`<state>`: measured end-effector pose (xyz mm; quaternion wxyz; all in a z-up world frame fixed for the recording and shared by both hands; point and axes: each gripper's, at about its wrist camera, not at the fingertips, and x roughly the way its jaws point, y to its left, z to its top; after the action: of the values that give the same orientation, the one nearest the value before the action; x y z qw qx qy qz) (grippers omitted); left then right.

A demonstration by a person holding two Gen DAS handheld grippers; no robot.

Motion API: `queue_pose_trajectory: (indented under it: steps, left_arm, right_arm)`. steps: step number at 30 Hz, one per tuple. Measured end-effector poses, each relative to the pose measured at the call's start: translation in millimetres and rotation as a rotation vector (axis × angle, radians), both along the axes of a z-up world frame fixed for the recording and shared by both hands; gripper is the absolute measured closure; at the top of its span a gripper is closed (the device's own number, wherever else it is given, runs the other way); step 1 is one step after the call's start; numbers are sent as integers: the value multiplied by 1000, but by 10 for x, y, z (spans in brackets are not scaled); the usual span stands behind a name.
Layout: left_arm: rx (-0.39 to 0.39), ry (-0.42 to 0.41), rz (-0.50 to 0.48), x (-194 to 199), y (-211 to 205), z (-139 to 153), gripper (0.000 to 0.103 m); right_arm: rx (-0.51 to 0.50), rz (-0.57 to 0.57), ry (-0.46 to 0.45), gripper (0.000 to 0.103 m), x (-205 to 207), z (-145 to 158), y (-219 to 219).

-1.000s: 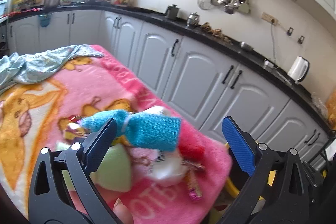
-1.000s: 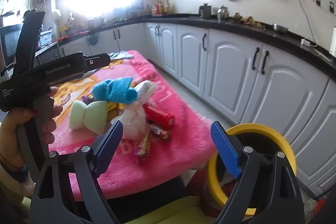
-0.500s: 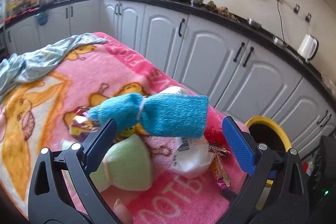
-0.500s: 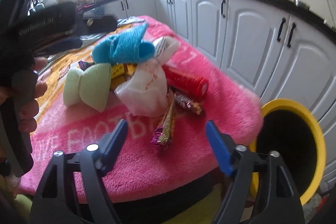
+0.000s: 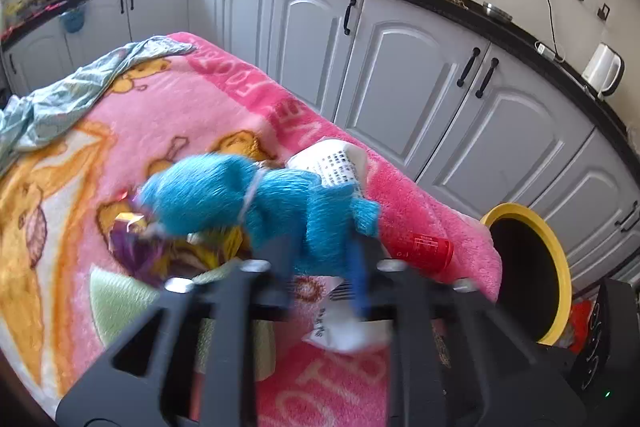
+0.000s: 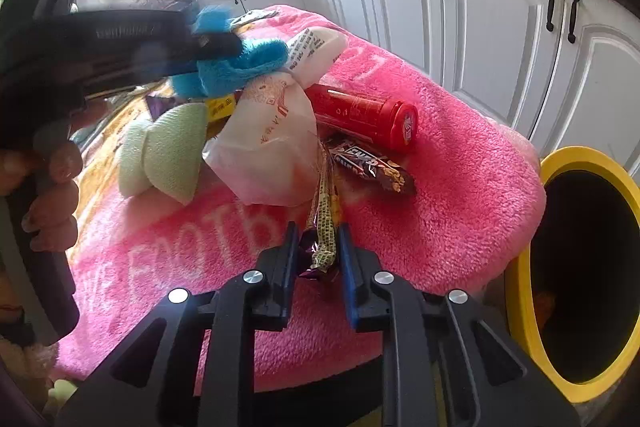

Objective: Collect trash
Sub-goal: 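Grasp the candy wrapper with the right tool while the left tool grasps the blue sponge, then carry both items over the yellow bin and open both tools to release them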

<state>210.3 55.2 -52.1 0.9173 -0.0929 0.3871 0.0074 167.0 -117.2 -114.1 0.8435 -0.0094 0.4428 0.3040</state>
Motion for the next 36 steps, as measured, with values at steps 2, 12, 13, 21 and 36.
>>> queue_pose_trajectory:
  steps: [2,12,13,21,36]
  left_arm:
    - [-16,-8,1,-49,54,24,99]
    - [-101,-87,-10,-378,208,330,101]
    - [-101,-97,-14,-415,203,370,101]
    - [-117,-185,-63,-642,65,704,101]
    - [-113,-292,-216,-727,-588,1190,101]
  right_arm:
    - [8,7,0,85,-33,35,-22]
    - [42,25,-30,86,-228,308,-142]
    - [44,25,-34,86,-219,345,-144]
    - [86,12,-113,86,-344,718,-394]
    - [98,-97,-293,86,-501,1255,-991]
